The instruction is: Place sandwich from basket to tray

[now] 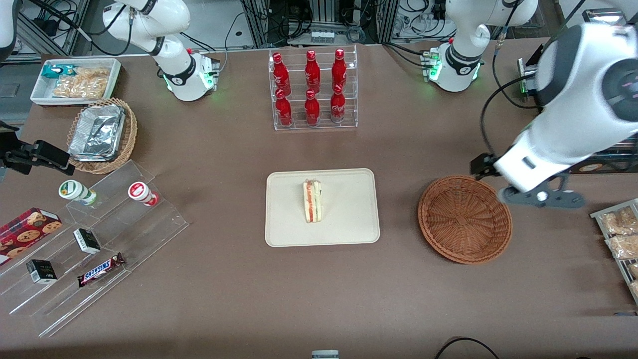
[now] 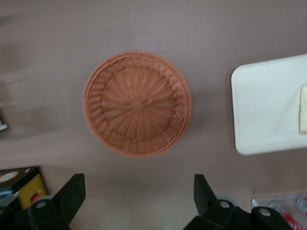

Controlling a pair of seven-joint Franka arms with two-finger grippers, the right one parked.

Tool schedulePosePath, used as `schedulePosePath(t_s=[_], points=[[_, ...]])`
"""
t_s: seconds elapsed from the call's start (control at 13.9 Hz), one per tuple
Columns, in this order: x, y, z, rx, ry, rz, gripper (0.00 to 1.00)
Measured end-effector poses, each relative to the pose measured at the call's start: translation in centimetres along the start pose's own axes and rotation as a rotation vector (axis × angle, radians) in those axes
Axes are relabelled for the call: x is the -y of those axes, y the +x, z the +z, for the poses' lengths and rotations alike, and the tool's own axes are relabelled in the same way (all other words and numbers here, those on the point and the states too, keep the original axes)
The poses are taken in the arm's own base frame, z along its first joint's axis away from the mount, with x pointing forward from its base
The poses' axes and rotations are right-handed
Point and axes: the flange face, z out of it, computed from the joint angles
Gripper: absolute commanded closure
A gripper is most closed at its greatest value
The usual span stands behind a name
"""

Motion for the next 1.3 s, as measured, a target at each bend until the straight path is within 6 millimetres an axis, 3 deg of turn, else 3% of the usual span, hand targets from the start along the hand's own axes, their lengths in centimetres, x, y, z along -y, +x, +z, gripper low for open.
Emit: schedulePosePath(t_s=[0.14, 0.5, 1.08, 1.3], points=[[2.1, -2.2, -2.2, 0.009, -0.003, -0.004, 0.00], [2.3, -4.9, -5.0, -0.005, -0.001, -0.007, 0.00], [2.2, -4.6, -3.7, 0.029, 0.000, -0.007, 0.00], [2.1, -2.7, -2.4, -0.001, -0.003, -0.005, 0.00]])
